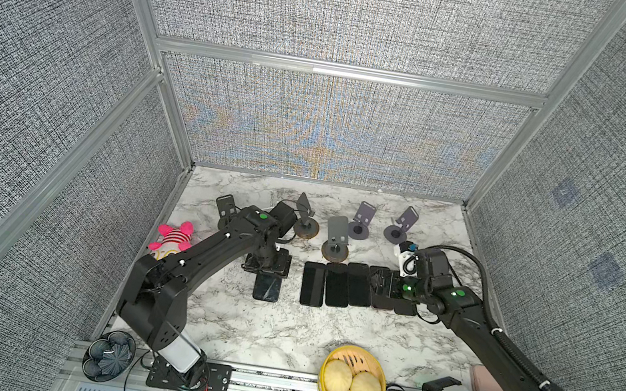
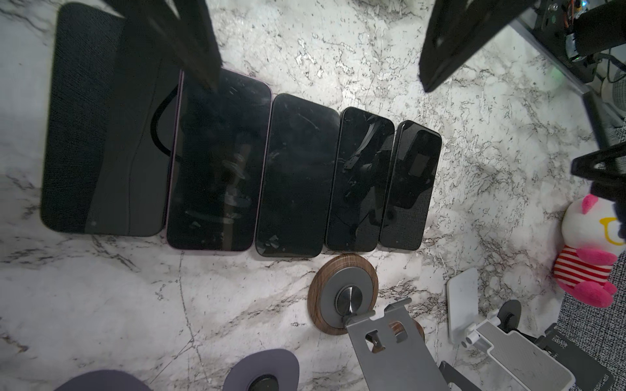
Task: Remove the phone from the phone stand
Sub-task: 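Lower the black phone flat at the end of the row nearest the left gripper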
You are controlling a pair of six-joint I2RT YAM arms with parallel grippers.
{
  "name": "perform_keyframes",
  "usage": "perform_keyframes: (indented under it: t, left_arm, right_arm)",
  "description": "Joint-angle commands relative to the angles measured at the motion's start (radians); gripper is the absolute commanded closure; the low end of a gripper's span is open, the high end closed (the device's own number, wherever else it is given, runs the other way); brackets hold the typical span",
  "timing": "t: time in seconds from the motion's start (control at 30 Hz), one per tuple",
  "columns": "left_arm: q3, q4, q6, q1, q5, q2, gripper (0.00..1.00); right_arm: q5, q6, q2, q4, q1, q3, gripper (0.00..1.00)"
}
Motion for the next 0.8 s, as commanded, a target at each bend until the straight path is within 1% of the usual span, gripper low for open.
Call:
perform_keyframes:
  t: [0.0,0.2,0.33,0.63,0.77]
  left_arm:
    - [0.003,0.096,-0.039,-0.012,0.018,0.046,1.00]
    - [0.020,0.178,-0.053,-0.032,0.010,0.147,0.99]
    - [0.052,0.174,-0.054,-0.058,-0.036,0.215,0.98]
    - [0.077,0.183,-0.051,-0.063,-0.063,0.292,0.93]
    - [0.073,0.200,-0.050,-0.064,-0.049,0.313,0.89]
  right_arm:
    - [0.015,0.001,-0.012,-0.011,0.003,-0.005,0.08]
    - [0.020,0.001,-0.009,-0.008,0.002,-0.001,0.08]
    - [0.022,-0.004,-0.003,-0.013,0.003,0.007,0.08]
    - [0.023,-0.008,0.014,-0.009,0.005,0.009,0.08]
    - [0.029,-0.010,0.018,-0.006,0.005,0.007,0.08]
